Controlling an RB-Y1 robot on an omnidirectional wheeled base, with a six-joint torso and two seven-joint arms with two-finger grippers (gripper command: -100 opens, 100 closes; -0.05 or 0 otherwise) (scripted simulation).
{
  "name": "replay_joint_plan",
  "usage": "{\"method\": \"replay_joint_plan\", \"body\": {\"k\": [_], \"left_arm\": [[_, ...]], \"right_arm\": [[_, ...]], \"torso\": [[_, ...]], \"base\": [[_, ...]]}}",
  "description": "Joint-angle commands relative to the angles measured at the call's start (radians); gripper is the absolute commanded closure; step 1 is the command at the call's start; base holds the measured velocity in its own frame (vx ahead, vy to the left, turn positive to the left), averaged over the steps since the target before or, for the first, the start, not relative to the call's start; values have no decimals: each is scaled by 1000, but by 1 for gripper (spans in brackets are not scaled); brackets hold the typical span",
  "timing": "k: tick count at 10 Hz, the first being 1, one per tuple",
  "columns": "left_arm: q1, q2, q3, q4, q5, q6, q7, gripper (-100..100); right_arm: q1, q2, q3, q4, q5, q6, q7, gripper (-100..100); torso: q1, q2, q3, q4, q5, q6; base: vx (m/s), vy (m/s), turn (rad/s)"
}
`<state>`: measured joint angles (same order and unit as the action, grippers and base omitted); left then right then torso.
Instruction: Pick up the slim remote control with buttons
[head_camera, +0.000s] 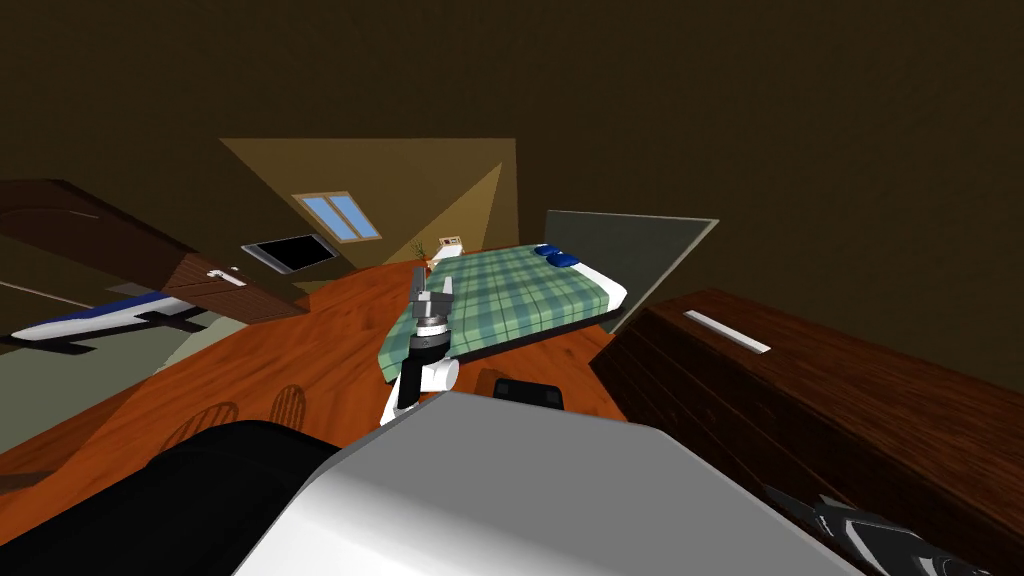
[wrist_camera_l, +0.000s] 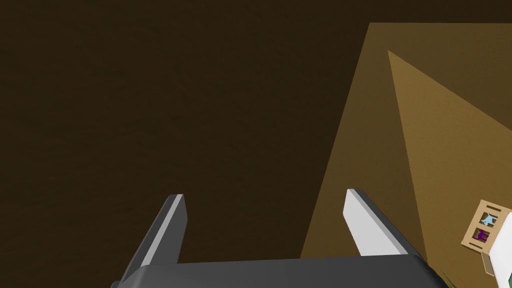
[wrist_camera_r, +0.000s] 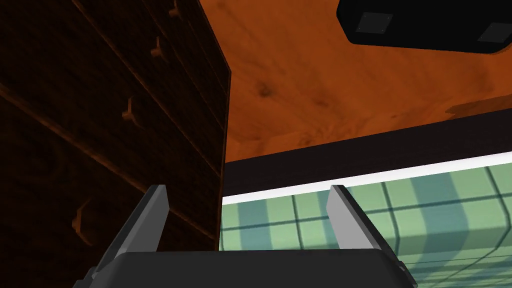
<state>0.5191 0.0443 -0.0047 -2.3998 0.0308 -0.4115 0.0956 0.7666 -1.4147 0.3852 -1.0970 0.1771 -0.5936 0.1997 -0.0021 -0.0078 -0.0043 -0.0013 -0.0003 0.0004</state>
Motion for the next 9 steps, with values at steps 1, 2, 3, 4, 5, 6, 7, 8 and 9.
{"method": "replay_joint_plan", "body": {"k": [1, 2, 3, 4, 5, 6, 7, 8, 9], "left_arm": [[0, 0, 0, 0, 0, 0, 0, 0], [0, 0, 0, 0, 0, 0, 0, 0], [0, 0, 0, 0, 0, 0, 0, 0], [0, 0, 0, 0, 0, 0, 0, 0], [0, 0, 0, 0, 0, 0, 0, 0], [0, 0, 0, 0, 0, 0, 0, 0], [0, 0, 0, 0, 0, 0, 0, 0], [0, 0, 0, 0, 0, 0, 0, 0], [0, 0, 0, 0, 0, 0, 0, 0]], "right_arm": [[10, -50, 25, 27, 9, -8, -4, -100], [10, -83, 25, 27, 9, -8, -4, -100], [10, -119, 50, 60, 19, -30, -4, -100], [10, -136, 50, 64, 19, -30, -4, -100], [10, -175, 74, 94, 29, -53, -4, -100], [10, -181, 74, 96, 29, -53, -4, -100], [9, -219, 97, 124, 38, -77, -4, -100], [9, -219, 97, 124, 38, -77, -4, -100], [7, -250, 120, 147, 45, -100, -5, -100]], "torso": [[0, 0, 0, 0, 0, 0], [-1, -2, -1, 0, 0, 0], [0, -2, -1, 0, 0, 0], [-2, -2, -1, 0, 0, 0], [-2, -1, -1, 0, -1, 0], [-1, -4, -2, -1, 0, -1], [-1, -2, -1, -1, 0, 0], [-3, -4, -2, -1, -1, 0], [-3, -3, -2, -1, -1, 0]], "base": [[170, -21, 98], [145, -10, 64], [156, -36, 89], [130, -39, 59], [188, -18, 85], [146, -30, 50], [195, -61, 70], [164, -61, 58], [171, -119, 89]]}}
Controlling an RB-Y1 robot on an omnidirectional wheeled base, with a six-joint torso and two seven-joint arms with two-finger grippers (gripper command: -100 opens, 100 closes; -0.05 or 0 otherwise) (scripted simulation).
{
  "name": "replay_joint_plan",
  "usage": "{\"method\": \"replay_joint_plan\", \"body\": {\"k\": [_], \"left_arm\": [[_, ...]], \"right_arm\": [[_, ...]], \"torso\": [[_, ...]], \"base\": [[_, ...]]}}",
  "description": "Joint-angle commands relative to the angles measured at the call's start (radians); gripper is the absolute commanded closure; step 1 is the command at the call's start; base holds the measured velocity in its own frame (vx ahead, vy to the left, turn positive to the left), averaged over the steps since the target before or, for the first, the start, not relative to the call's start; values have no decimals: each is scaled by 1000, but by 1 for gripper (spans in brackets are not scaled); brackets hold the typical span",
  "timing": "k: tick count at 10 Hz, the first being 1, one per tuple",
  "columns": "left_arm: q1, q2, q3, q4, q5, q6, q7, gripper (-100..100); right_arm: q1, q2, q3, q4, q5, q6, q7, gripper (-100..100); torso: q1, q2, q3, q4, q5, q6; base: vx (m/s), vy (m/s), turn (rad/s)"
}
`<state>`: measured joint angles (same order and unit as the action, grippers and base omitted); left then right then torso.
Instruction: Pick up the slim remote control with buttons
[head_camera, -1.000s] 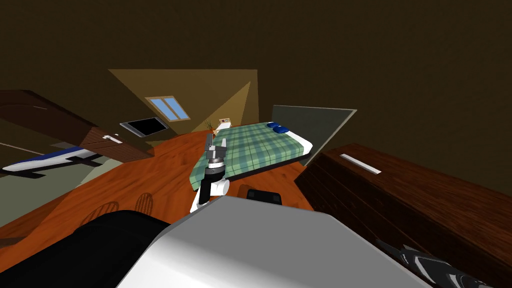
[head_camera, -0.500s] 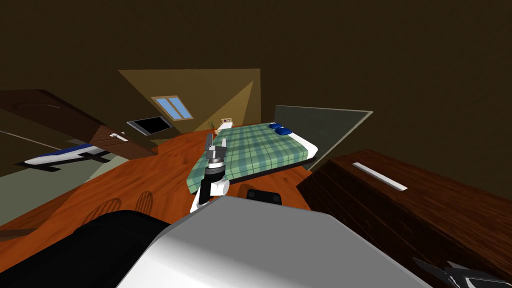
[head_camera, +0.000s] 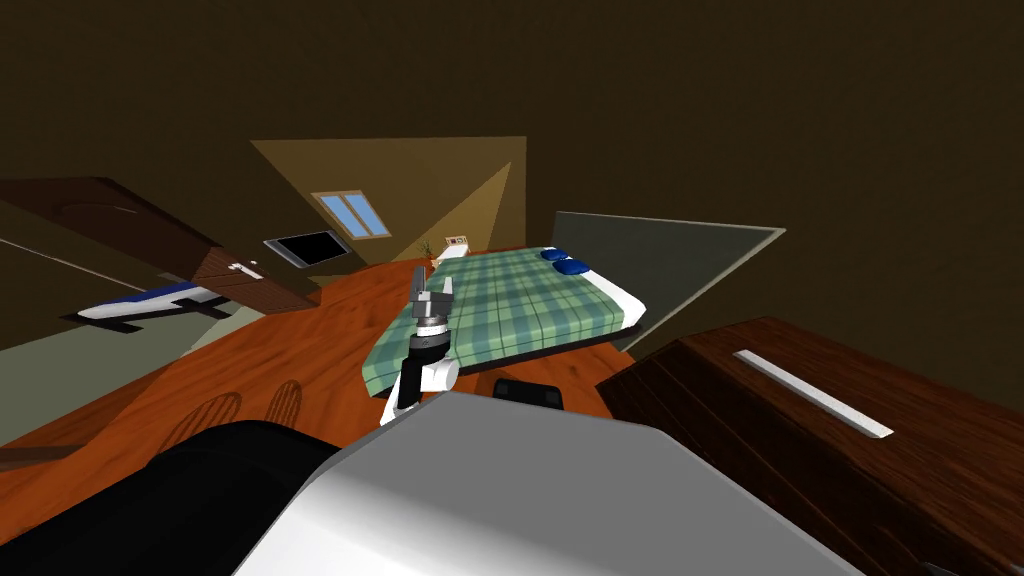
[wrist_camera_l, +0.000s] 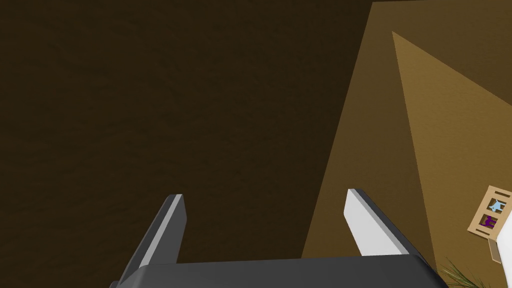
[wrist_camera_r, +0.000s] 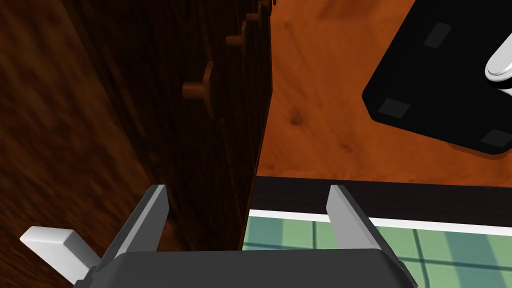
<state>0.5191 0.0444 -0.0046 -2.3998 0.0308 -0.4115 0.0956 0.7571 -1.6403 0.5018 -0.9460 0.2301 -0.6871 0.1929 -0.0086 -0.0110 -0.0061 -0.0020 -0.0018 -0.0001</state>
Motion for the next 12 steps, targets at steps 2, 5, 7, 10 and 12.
{"method": "replay_joint_plan", "body": {"k": [2, 5, 7, 10, 12], "left_arm": [[0, 0, 0, 0, 0, 0, 0, 0], [0, 0, 0, 0, 0, 0, 0, 0], [0, 0, 0, 0, 0, 0, 0, 0], [0, 0, 0, 0, 0, 0, 0, 0], [0, 0, 0, 0, 0, 0, 0, 0]], "right_arm": [[9, -64, 47, 29, 5, -54, 1, -100], [0, -80, 87, 45, 15, -99, -1, -100], [-9, -81, 120, 46, 21, -140, -3, -100], [-18, -73, 146, 37, 25, -173, -5, -100], [-33, -66, 154, 38, 39, -178, -11, -100]], "torso": [[-3, -6, -3, -1, -1, 0], [-5, -6, -4, -2, -2, 0], [-7, -5, -3, -1, -2, 0], [-1, 0, 0, 0, -1, 1], [2, 2, 1, 0, -1, 1]], "base": [[308, -184, 100], [253, -175, 53], [270, -242, 52], [164, -128, 21], [106, -69, 11]]}}
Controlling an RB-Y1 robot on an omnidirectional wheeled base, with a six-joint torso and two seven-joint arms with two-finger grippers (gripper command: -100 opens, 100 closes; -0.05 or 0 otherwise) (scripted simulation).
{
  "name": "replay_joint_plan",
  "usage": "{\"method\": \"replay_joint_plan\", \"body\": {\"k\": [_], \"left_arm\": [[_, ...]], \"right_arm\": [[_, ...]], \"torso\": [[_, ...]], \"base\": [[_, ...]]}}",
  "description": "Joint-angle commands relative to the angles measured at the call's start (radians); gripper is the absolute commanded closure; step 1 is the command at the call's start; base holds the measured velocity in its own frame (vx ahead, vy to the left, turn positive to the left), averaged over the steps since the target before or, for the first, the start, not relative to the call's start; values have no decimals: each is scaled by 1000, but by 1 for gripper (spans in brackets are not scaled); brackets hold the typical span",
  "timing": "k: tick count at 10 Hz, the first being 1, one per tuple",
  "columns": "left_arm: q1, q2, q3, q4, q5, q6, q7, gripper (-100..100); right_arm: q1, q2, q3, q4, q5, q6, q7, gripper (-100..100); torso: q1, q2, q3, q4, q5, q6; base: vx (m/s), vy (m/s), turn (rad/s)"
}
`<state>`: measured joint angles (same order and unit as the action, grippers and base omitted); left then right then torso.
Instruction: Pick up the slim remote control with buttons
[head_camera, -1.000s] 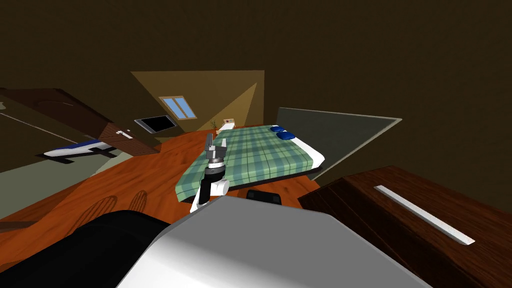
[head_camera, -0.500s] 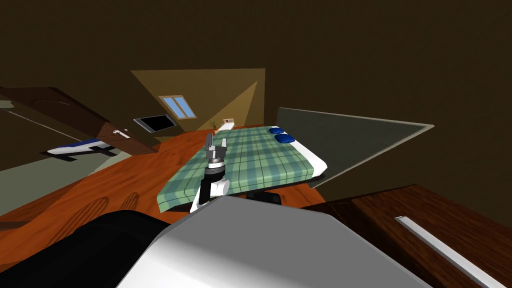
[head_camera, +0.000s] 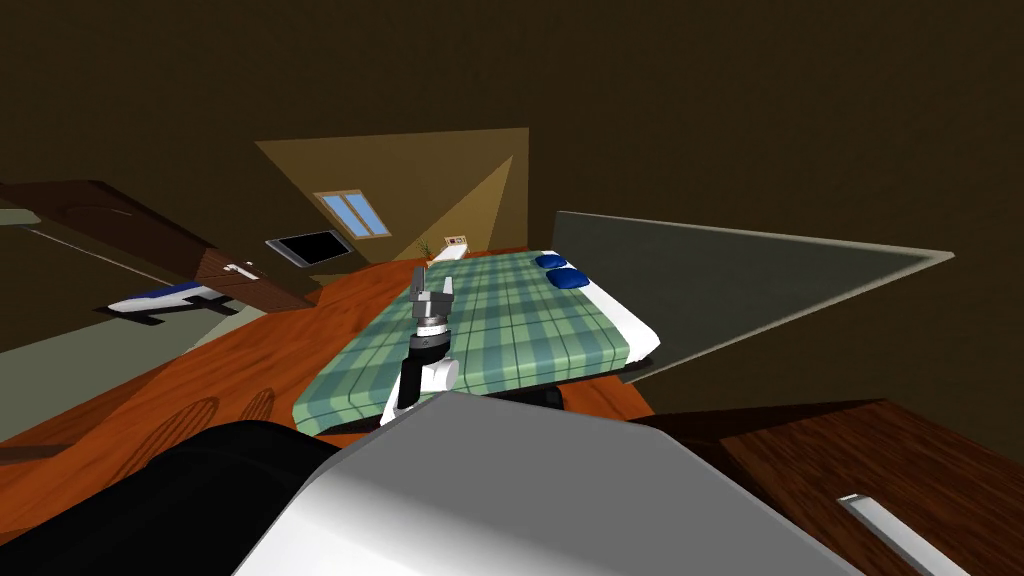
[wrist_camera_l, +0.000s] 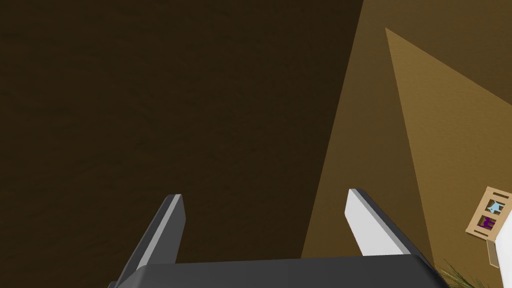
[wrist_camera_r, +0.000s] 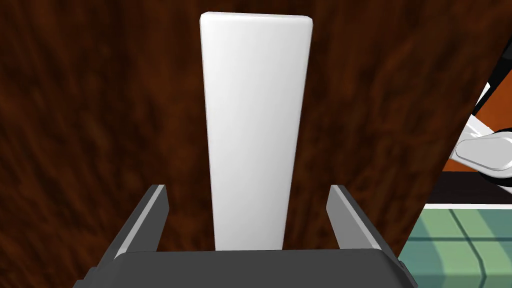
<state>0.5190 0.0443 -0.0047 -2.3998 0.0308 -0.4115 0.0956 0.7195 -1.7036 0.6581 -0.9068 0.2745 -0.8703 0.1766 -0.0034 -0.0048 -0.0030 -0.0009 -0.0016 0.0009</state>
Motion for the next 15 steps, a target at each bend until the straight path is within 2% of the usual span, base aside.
{"method": "replay_joint_plan", "body": {"k": [1, 2, 4, 5, 6, 10, 11, 12, 14, 15], "left_arm": [[0, 0, 0, 0, 0, 0, 0, 0], [0, 0, 0, 0, 0, 0, 0, 0], [0, 0, 0, 0, 0, 0, 0, 0], [0, 0, 0, 0, 0, 0, 0, 0], [0, 0, 0, 0, 0, 0, 0, 0], [0, 0, 0, 0, 0, 0, 0, 0], [0, 0, 0, 0, 0, 0, 0, 0], [0, 0, 0, 0, 0, 0, 0, 0], [0, 0, 0, 0, 0, 0, 0, 0], [0, 0, 0, 0, 0, 0, 0, 0]], "right_arm": [[0, 0, 0, 0, 0, 0, 0, 0], [-1, 31, 4, 13, 3, 13, -9, -100], [-3, 71, 8, 29, 8, 30, -21, -100], [0, 60, 6, 20, 5, 28, -14, -100], [1, 62, 6, 20, 5, 30, -14, 100], [1, 62, 7, 19, 5, 29, -14, 100], [1, 62, 7, 19, 5, 29, -14, 0], [-1, 39, 5, 16, 4, 17, -11, 100], [0, 8, 1, 3, 0, 4, -2, 100], [4, 17, 1, 5, -1, 9, -3, 100]], "torso": [[0, 0, 0, 0, 0, 0], [3, 4, 2, 1, 1, 0], [3, 10, 6, 2, 1, 0], [3, 12, 7, 3, 1, 0], [3, 10, 6, 3, 1, 1], [3, 7, 4, 2, 1, 0], [3, 7, 4, 2, 1, 0], [3, 7, 4, 2, 1, 0], [4, 4, 3, 1, 2, 3], [4, 3, 2, 1, 2, 2]], "base": [[12, -9, 4], [-38, -5, 212], [-81, -11, 214], [-38, -9, 28], [-6, -1, -8], [0, 0, 0], [0, 0, 0], [43, 6, -173], [69, 5, -205], [29, 3, -31]]}}
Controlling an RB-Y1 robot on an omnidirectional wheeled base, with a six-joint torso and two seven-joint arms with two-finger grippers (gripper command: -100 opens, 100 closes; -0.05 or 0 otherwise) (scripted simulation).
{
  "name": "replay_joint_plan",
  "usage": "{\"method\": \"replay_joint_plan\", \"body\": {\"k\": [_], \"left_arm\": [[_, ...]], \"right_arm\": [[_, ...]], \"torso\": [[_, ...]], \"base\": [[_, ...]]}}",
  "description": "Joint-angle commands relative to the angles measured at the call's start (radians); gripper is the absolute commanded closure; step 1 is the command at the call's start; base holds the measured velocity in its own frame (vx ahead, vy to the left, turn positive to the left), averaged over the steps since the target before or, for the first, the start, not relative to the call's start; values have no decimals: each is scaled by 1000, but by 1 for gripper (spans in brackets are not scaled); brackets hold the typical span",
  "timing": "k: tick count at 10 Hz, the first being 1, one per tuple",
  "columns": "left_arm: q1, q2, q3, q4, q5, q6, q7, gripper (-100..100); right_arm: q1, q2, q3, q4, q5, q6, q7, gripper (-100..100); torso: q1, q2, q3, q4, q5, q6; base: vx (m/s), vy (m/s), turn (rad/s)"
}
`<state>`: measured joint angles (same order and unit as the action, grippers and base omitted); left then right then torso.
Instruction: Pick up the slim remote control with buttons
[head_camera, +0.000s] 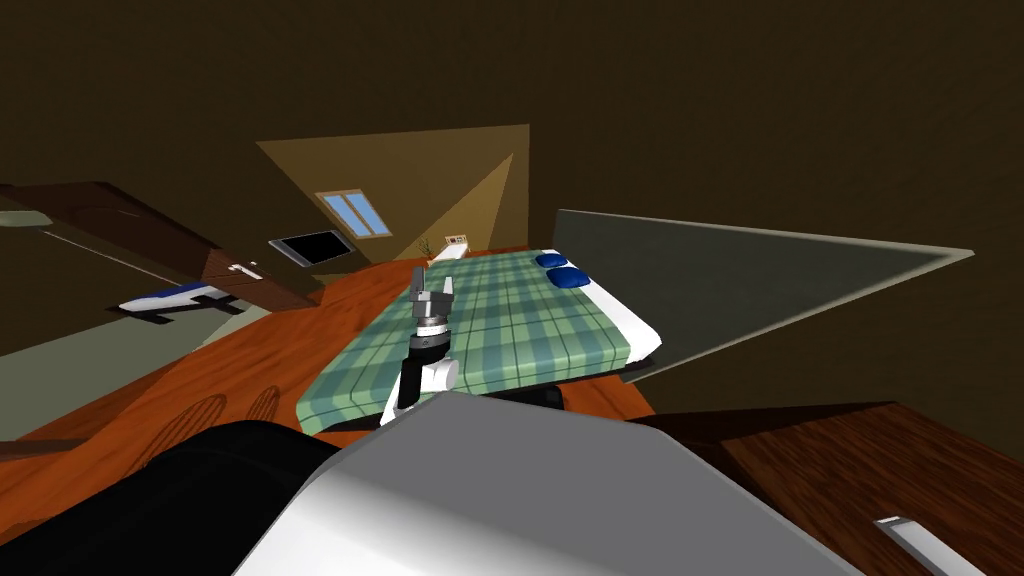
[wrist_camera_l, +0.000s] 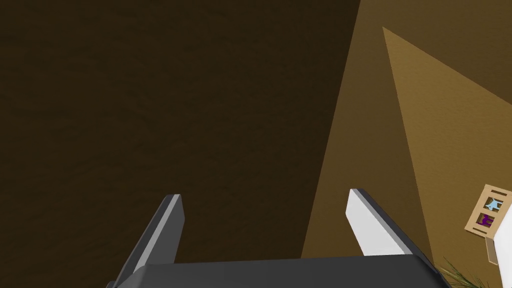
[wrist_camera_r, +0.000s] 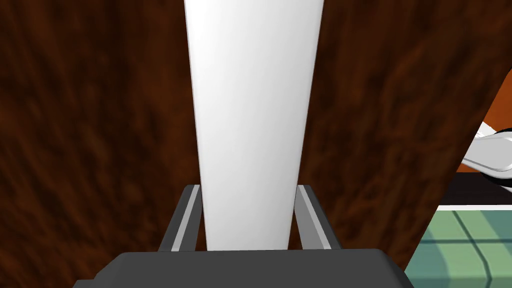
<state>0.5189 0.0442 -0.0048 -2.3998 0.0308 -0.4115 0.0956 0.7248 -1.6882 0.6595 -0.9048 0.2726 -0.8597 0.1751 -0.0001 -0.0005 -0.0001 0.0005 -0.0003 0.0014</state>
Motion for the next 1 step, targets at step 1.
{"method": "replay_joint_plan", "body": {"k": [1], "left_arm": [[0, 0, 0, 0, 0, 0, 0, 0]], "right_arm": [[0, 0, 0, 0, 0, 0, 0, 0]], "torso": [[0, 0, 0, 0, 0, 0]], "base": [[0, 0, 0]]}}
